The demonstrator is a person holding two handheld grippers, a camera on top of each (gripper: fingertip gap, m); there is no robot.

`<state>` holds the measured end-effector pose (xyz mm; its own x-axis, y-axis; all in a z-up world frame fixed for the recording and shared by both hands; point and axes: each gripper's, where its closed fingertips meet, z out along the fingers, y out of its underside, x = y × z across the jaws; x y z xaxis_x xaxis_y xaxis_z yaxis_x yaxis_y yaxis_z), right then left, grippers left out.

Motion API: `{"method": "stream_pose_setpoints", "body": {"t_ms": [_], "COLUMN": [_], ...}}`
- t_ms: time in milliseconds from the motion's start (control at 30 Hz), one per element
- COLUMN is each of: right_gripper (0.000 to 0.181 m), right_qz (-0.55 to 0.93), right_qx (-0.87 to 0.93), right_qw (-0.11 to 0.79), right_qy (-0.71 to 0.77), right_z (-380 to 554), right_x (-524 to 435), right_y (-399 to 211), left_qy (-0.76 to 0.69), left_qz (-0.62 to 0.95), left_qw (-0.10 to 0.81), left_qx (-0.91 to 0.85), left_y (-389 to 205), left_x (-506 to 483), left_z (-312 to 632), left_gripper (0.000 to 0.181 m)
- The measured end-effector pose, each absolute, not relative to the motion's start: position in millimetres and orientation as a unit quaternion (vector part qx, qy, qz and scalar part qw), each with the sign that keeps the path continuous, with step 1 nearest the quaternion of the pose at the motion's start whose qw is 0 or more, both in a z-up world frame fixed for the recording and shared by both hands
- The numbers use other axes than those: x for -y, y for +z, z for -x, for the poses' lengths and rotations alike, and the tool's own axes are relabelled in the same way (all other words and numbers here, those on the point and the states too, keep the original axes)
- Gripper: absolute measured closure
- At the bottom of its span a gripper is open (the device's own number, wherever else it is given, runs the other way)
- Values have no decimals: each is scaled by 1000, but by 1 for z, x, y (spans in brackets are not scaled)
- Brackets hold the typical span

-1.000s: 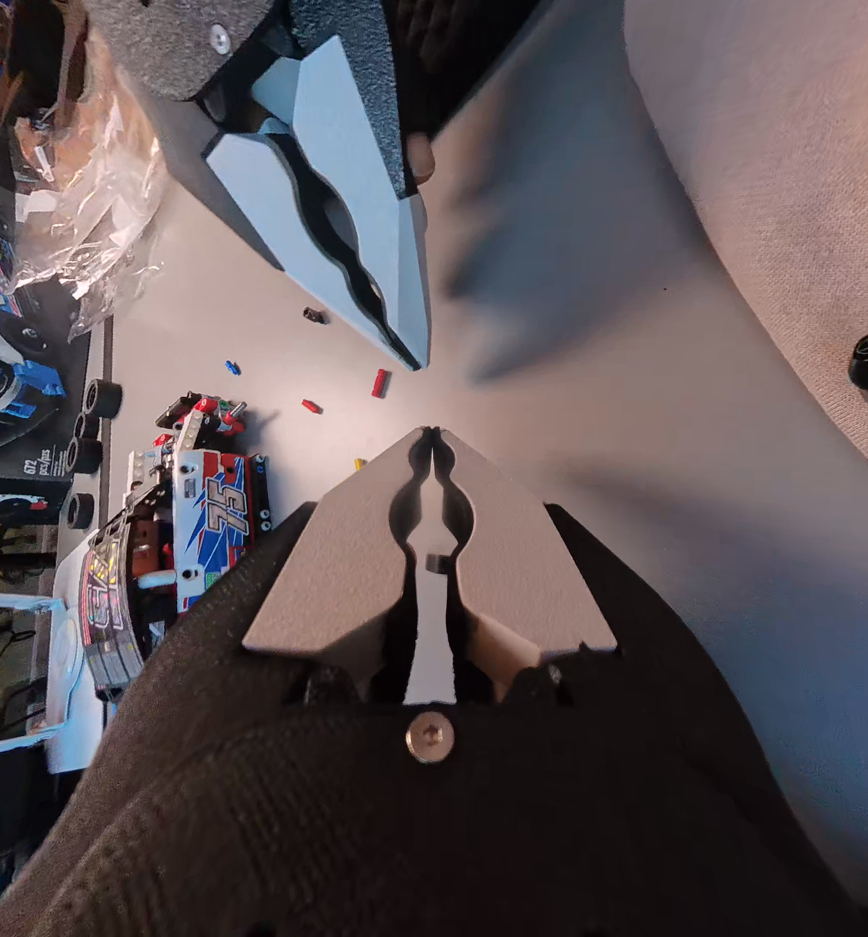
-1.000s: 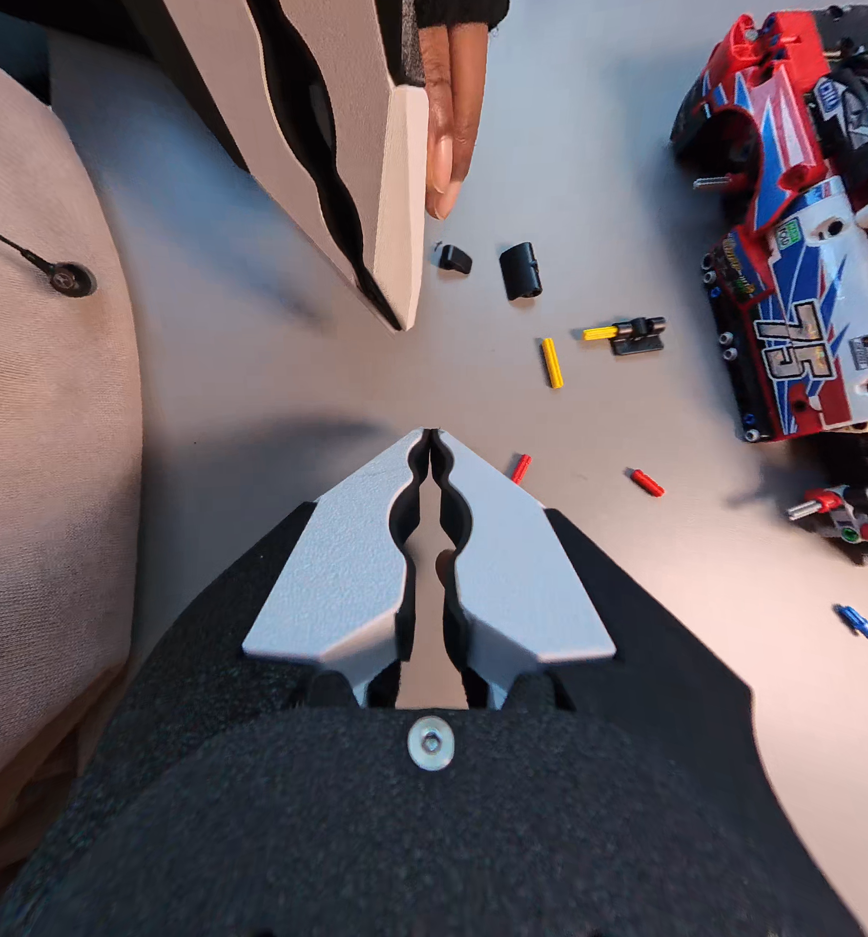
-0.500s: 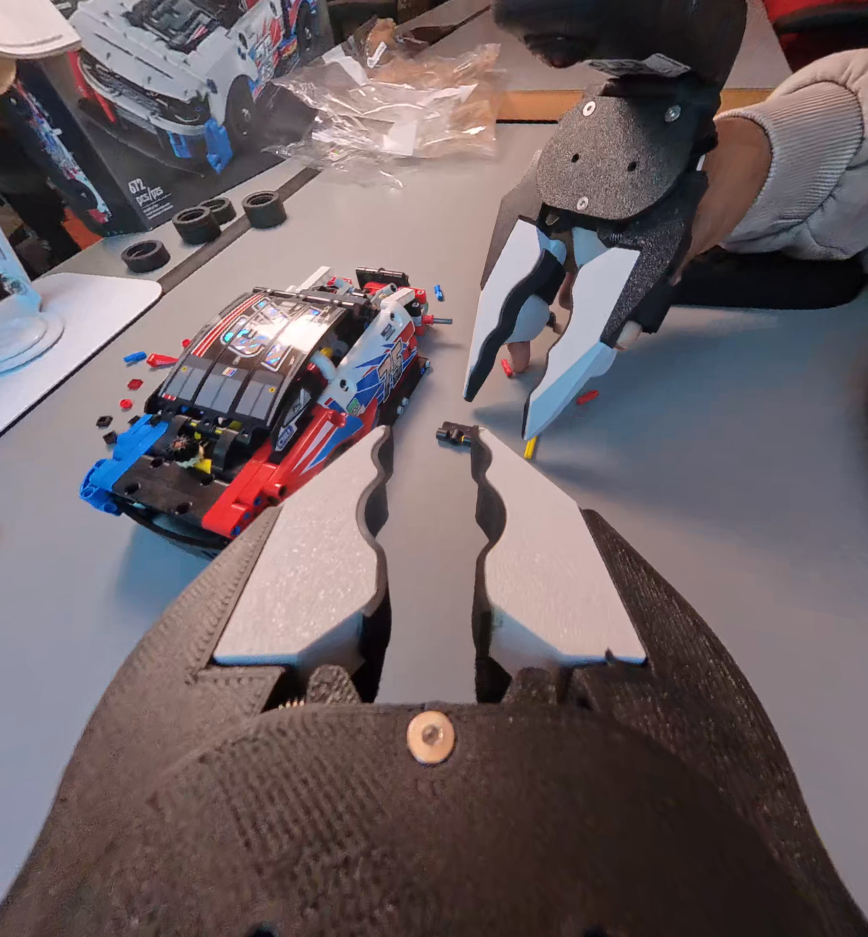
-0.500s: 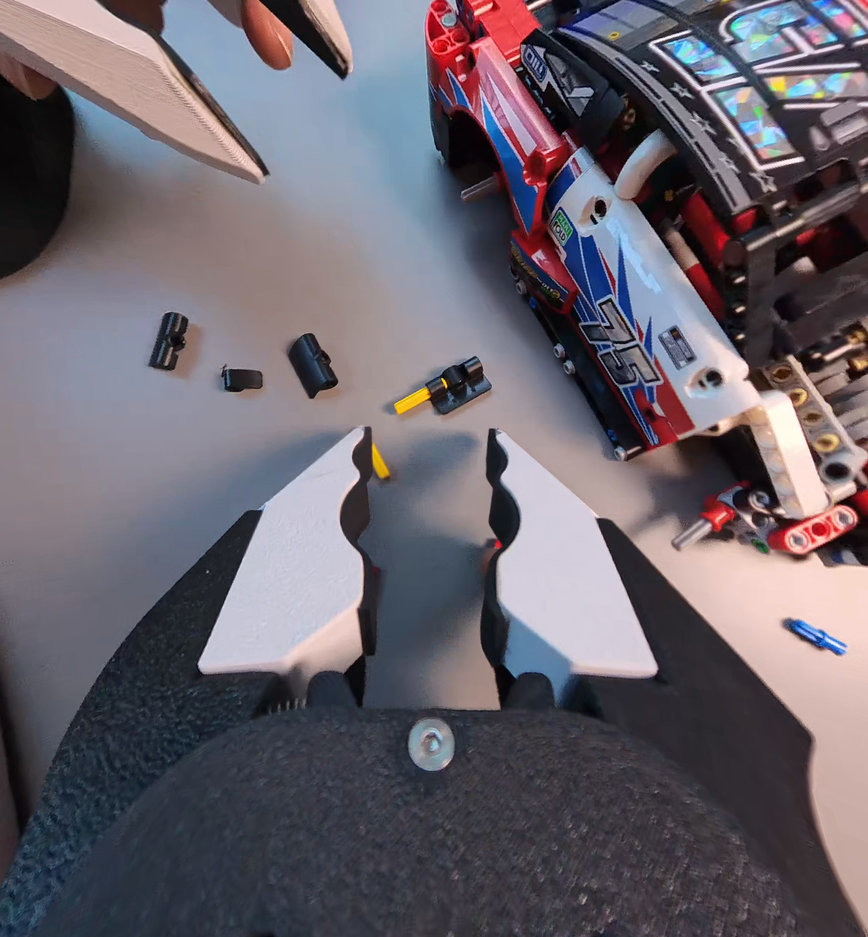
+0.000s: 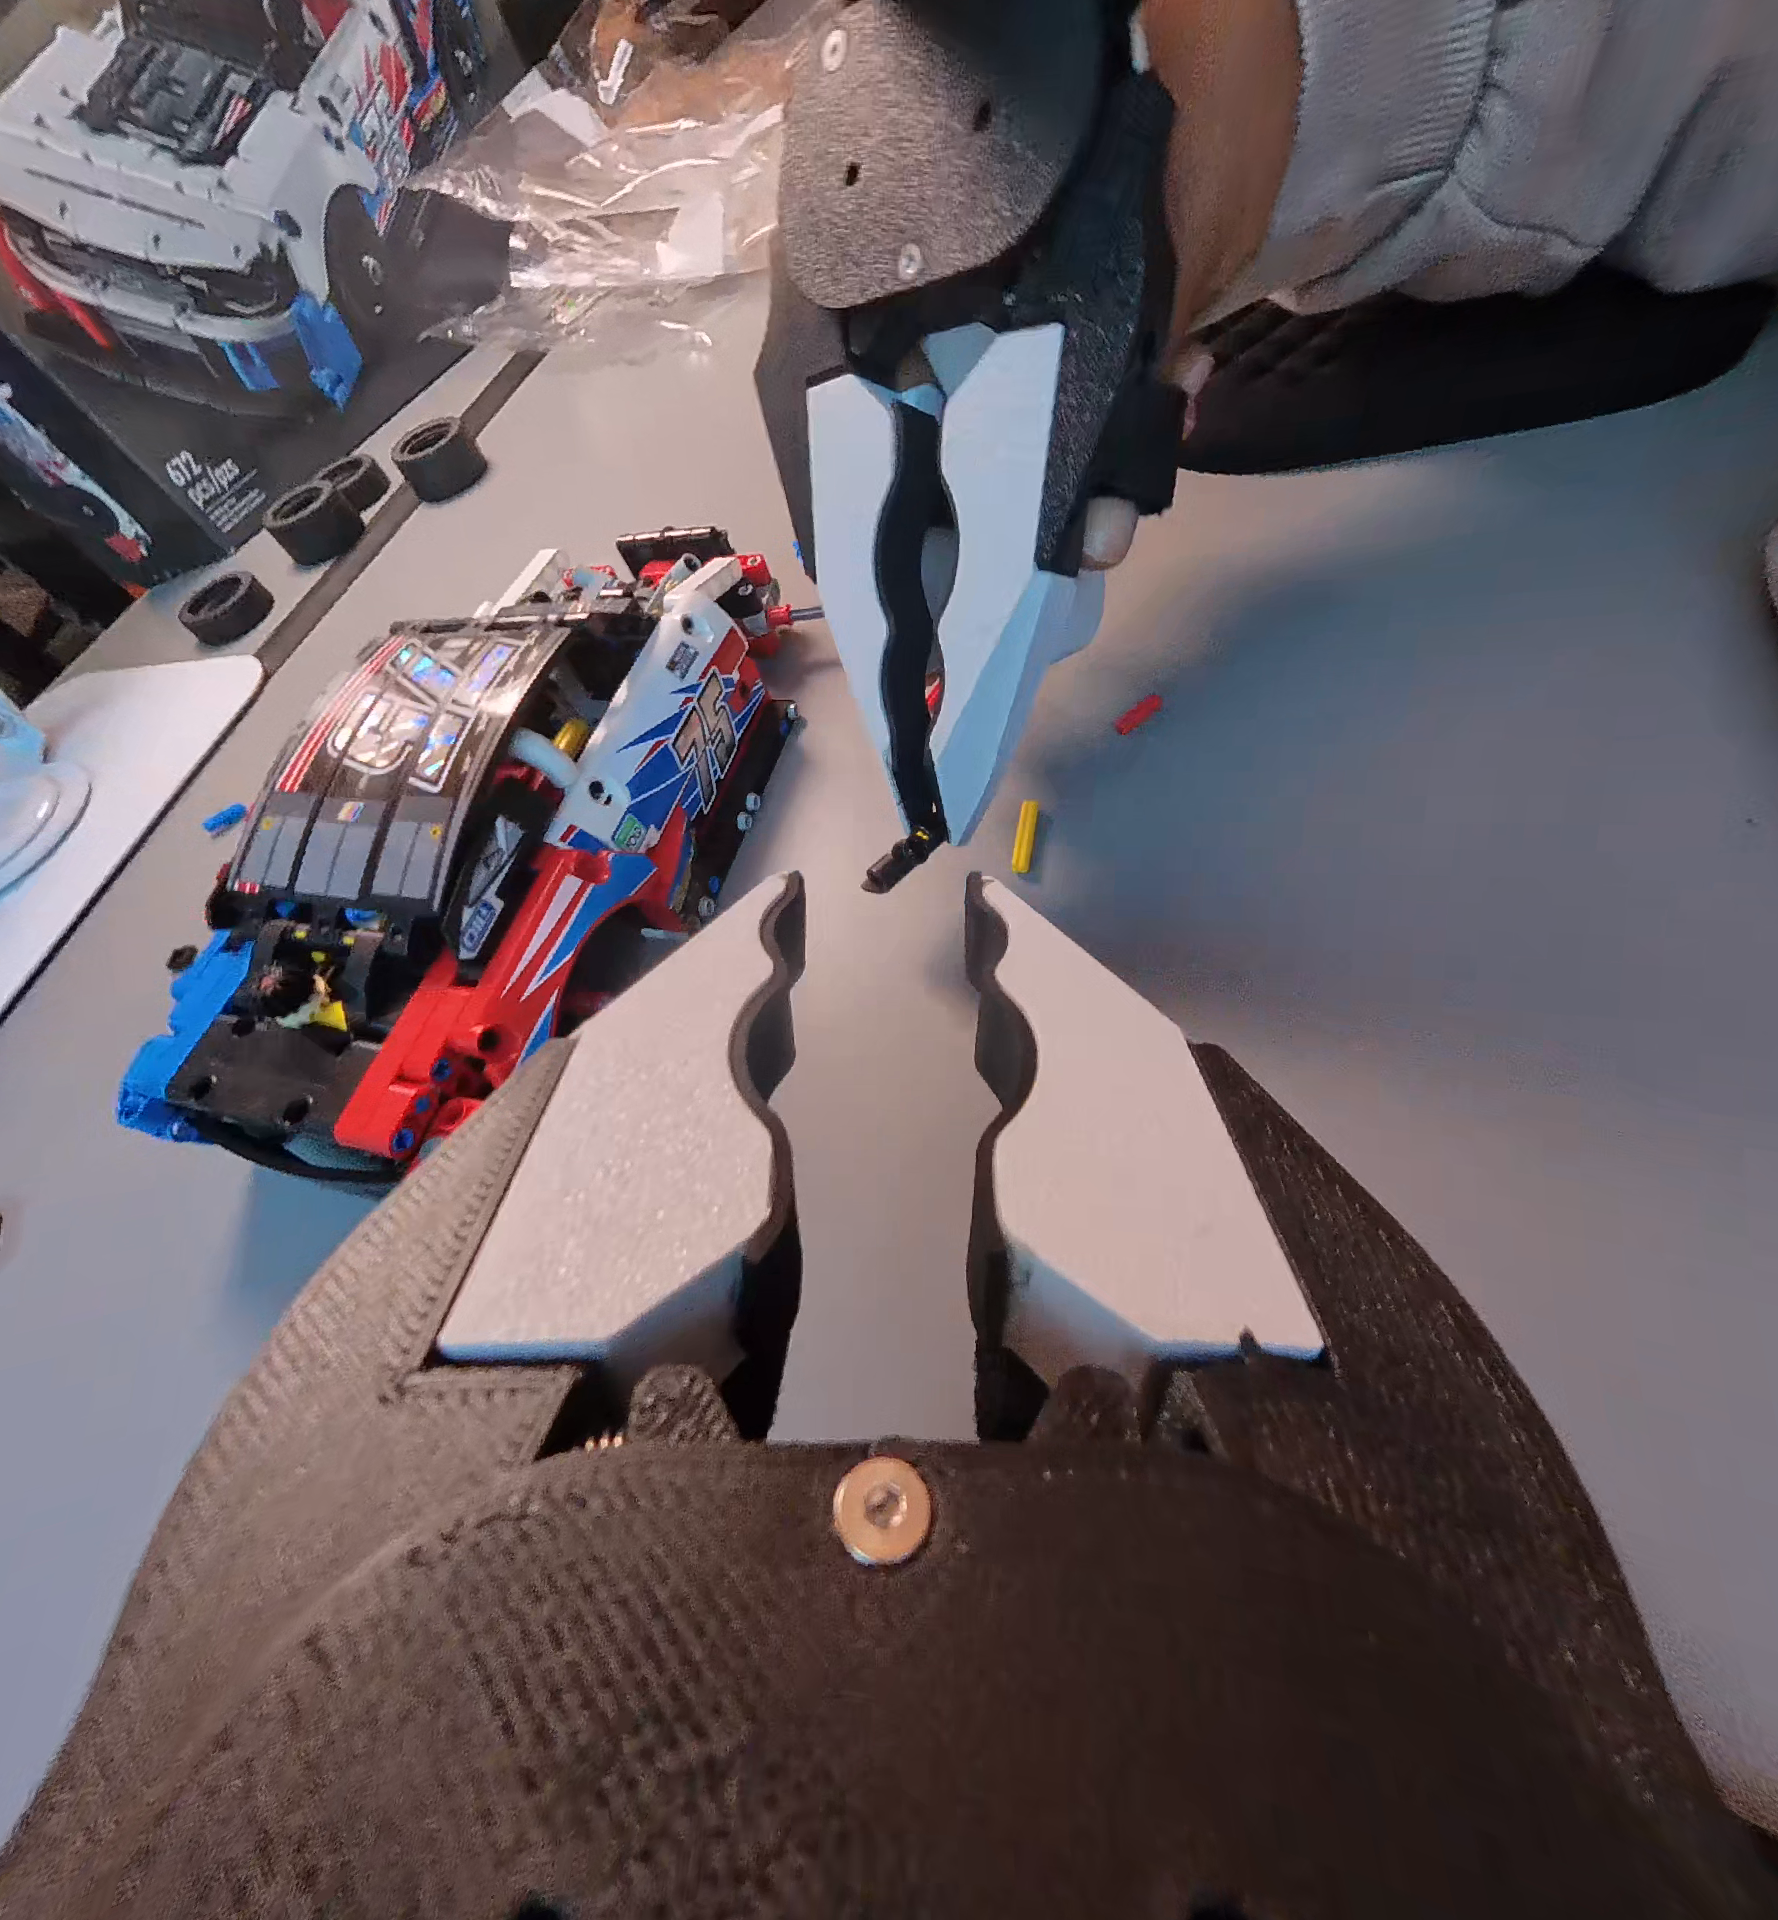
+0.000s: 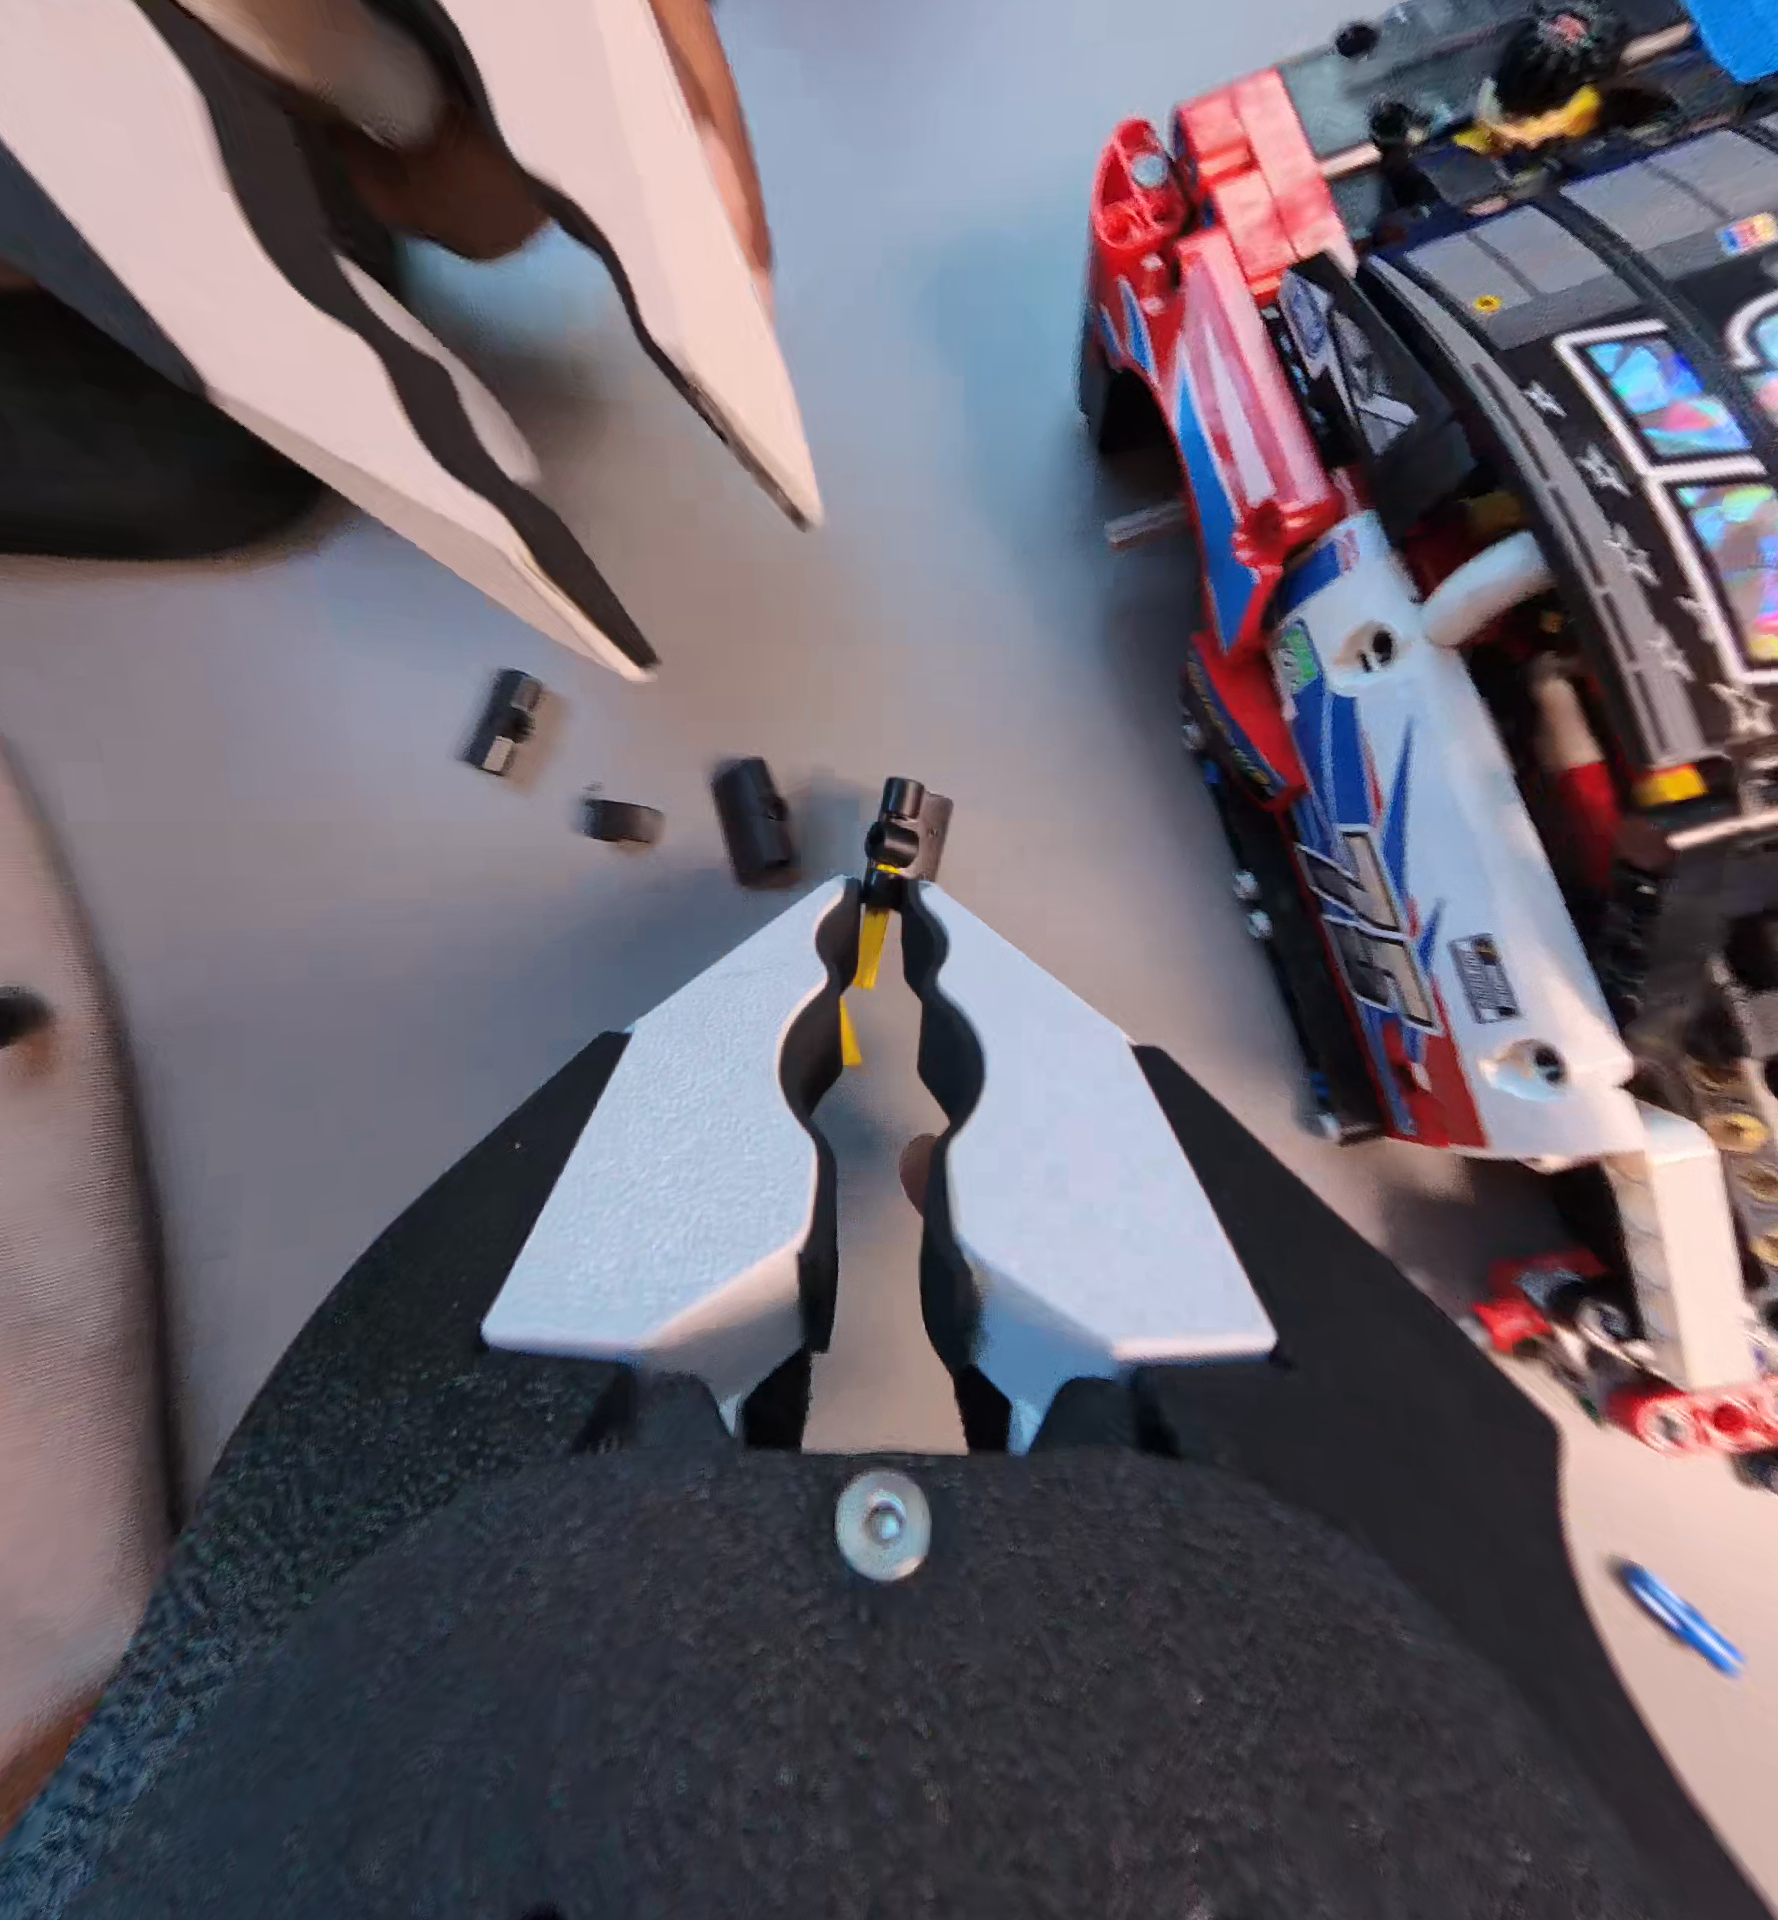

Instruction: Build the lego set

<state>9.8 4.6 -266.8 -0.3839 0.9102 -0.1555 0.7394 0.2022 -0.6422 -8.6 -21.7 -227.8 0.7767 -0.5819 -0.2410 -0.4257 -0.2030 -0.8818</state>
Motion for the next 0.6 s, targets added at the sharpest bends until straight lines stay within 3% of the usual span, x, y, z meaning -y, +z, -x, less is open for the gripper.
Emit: {"method": "stream_pose_setpoints", "body": {"t_ms": [167,267,433,600], "right_gripper": [176,176,175,159], "right_qz": [491,479,465,372], "right_qx": [731,732,728,844], "right_qw": [19,-10,60,174], "right_qy": [473,485,500,346], "right_z": [-21,-24,-14,-26], "right_x": [41,52,46,53], "right_y": [-235,-234,-226,-263], "left_qy": [-61,-76,-115,-202], "left_qz": [734,726,755,824], "left_qw": [541,527,508,440], "left_qx": [-406,-436,-399,-295], "left_y": [-227,-230,-223,-241], "left_x": [34,43,45,47], "left_z": [-19,-29,-14,17], "left_gripper": [151,173,176,176]}}
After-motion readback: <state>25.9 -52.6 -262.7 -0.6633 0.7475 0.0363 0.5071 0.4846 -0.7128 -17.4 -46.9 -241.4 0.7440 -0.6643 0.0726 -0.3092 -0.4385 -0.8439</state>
